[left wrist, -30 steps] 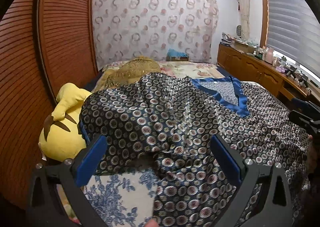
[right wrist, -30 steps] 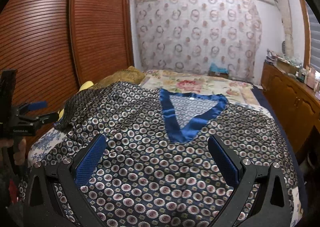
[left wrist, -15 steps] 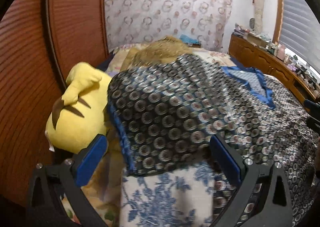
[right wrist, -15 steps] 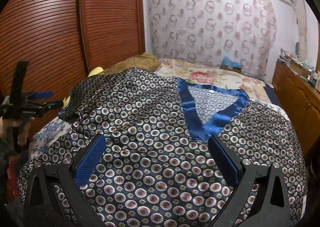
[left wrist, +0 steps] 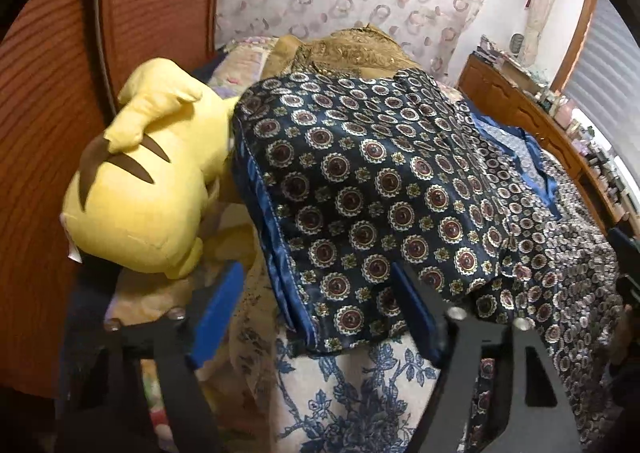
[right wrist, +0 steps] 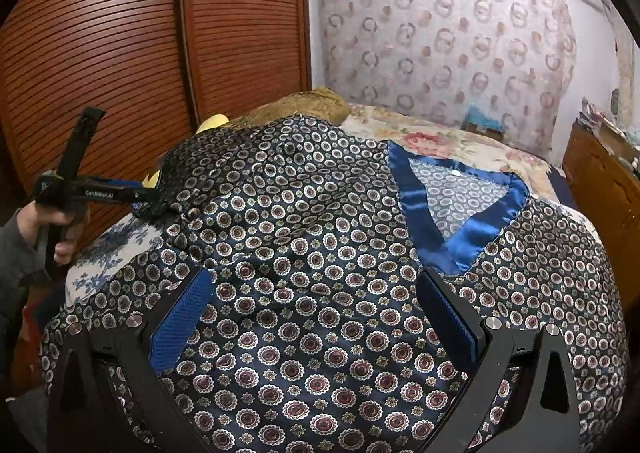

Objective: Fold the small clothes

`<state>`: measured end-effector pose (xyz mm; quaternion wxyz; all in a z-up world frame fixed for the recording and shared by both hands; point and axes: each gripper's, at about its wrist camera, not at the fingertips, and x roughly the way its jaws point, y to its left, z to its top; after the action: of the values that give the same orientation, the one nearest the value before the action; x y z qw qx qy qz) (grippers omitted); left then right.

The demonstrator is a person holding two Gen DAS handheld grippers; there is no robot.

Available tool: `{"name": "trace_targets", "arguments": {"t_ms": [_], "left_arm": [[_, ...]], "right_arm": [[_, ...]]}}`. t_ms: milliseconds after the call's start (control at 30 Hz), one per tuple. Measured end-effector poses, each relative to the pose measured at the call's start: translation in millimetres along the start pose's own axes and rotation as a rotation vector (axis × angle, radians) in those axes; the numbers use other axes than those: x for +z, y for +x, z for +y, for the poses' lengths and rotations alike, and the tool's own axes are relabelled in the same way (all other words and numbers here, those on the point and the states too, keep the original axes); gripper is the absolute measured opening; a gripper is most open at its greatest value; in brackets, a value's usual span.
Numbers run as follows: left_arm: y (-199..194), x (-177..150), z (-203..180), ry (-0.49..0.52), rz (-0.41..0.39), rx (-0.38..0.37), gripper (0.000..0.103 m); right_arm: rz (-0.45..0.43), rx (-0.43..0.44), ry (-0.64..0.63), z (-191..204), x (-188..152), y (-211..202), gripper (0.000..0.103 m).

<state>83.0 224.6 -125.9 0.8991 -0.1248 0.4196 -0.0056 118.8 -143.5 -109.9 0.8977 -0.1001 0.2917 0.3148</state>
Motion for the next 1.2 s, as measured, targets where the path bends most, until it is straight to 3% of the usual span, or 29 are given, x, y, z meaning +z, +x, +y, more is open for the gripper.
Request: {"name": "trace_targets", "arguments": {"t_ms": [67, 167, 433, 600, 800, 1033, 1200], "left_arm": [[3, 0, 2, -0.01, 0.013, -0.012, 0.054], [5, -2, 0, 0.001, 0.023, -0.018, 0.043], [-1, -1, 0, 0.051, 0.001, 0.039, 0.002], [-25, 7, -6, 0.053, -0.088, 0.022, 0.0], [-51, 33, -43, 0.107, -0.179, -0.042, 0.0], [-60, 64, -114, 0.229, -0.216, -0.135, 0.0], [-57, 70, -161, 0.308, -0.194, -0.207, 0.0]], "right_arm": [[0.005, 0.003, 0.001, 0, 0, 1, 0.103], [0.009, 0.006, 0.002, -1, -1, 2, 0.103], [0.013, 0.005, 0.014, -4, -5, 2, 0.103], [0.013, -0.005, 0.035, -12, -7, 0, 0.103], [0.002, -0.024, 0.067, -26, -9, -7, 0.103], [-0.016, -0.05, 0.099, -41, -11, -19, 0.103], [-0.016, -0.058, 0.111, -48, -17, -24, 0.103]]}}
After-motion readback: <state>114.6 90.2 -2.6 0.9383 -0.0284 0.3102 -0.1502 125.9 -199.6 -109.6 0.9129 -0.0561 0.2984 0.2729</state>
